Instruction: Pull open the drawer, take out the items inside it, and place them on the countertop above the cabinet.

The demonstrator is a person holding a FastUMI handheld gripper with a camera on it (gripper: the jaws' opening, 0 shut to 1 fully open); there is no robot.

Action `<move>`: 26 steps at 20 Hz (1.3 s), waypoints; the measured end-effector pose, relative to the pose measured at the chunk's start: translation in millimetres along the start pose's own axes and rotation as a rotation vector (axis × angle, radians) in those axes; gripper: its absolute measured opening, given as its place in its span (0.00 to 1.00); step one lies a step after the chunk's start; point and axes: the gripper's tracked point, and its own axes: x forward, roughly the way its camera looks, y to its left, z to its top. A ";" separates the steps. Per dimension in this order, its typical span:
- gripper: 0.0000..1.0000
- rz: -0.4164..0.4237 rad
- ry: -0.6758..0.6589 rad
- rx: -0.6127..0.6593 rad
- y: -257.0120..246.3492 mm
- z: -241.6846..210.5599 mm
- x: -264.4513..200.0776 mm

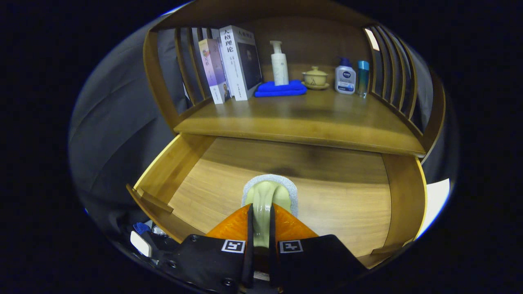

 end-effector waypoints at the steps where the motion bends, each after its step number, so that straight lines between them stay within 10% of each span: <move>1: 0.16 0.003 -0.025 -0.005 2.0 5.9 -4.3; 14: 0.17 0.031 -0.271 -0.062 26.9 96.7 -57.4; 26: 0.16 -0.109 -0.384 0.042 -14.0 189.4 -11.3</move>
